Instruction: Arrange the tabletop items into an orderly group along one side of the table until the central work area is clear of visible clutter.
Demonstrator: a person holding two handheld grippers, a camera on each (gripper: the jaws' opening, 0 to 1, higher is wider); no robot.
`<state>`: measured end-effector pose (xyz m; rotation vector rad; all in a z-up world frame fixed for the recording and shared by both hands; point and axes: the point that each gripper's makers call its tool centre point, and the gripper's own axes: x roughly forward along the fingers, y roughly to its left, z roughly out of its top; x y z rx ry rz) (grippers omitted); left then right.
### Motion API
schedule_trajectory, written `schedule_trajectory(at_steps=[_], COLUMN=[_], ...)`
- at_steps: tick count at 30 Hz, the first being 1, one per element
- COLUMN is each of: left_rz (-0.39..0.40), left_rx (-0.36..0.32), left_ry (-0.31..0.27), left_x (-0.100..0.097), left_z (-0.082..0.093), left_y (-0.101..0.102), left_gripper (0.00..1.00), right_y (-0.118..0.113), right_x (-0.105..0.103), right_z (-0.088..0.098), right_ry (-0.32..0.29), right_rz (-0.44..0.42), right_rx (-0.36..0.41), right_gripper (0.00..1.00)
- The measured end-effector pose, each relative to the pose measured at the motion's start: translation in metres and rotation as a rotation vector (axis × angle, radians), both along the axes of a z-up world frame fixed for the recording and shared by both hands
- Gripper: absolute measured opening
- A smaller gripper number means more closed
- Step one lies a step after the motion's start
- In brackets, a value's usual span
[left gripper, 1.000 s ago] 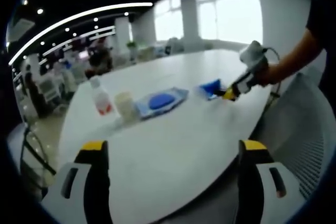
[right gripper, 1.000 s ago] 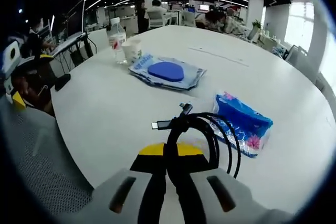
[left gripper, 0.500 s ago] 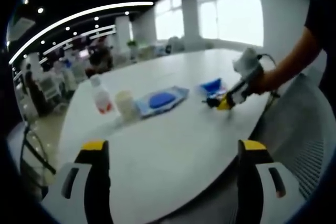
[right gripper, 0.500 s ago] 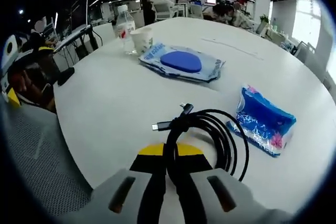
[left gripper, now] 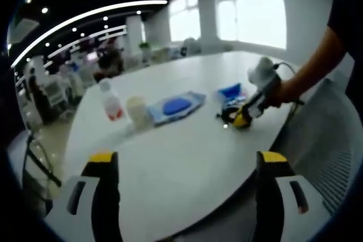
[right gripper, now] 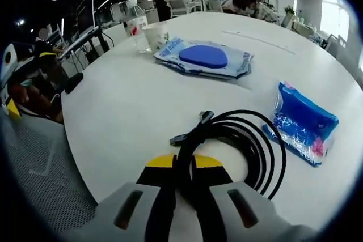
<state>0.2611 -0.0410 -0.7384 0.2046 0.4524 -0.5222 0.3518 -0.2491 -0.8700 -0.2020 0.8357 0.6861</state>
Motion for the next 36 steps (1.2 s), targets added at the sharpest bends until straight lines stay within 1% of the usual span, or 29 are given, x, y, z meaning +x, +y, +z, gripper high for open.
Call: schedule_trajectory(at_steps=[2, 4, 6, 9, 11, 16, 20, 25, 31, 36], left_rz=[0.0, -0.001, -0.002, -0.004, -0.006, -0.012, -0.017, -0.022, -0.023, -0.02], left_rx=[0.001, 0.001, 0.001, -0.002, -0.003, -0.006, -0.007, -0.008, -0.008, -0.006], left_ry=[-0.001, -0.001, -0.002, -0.002, -0.001, -0.002, 0.0, 0.004, 0.006, 0.006], left_x=[0.0, 0.0, 0.0, 0.0, 0.0, 0.0, 0.0, -0.001, -0.001, -0.001], left_z=[0.0, 0.0, 0.0, 0.0, 0.0, 0.0, 0.0, 0.0, 0.0, 0.0], left_y=[0.0, 0.0, 0.0, -0.001, -0.001, -0.002, -0.003, -0.004, -0.004, -0.004], left_gripper=[0.98, 0.98, 0.98, 0.98, 0.98, 0.98, 0.98, 0.98, 0.98, 0.98], right_y=[0.002, 0.004, 0.005, 0.005, 0.005, 0.005, 0.006, 0.007, 0.004, -0.003], right_x=[0.001, 0.0, 0.0, -0.002, -0.002, -0.002, -0.002, -0.003, 0.002, 0.011], right_z=[0.002, 0.006, 0.01, 0.014, 0.017, 0.024, 0.032, 0.04, 0.052, 0.059], right_ry=[-0.002, -0.003, -0.024, -0.03, -0.046, -0.065, -0.083, -0.093, -0.144, -0.177], right_rz=[0.007, 0.017, 0.043, 0.064, 0.077, 0.098, 0.126, 0.153, 0.221, 0.249], right_rx=[0.011, 0.015, 0.008, 0.009, 0.006, 0.005, 0.006, 0.012, -0.022, -0.053], right_gripper=[0.15, 0.18, 0.18, 0.24, 0.27, 0.31, 0.36, 0.4, 0.5, 0.57])
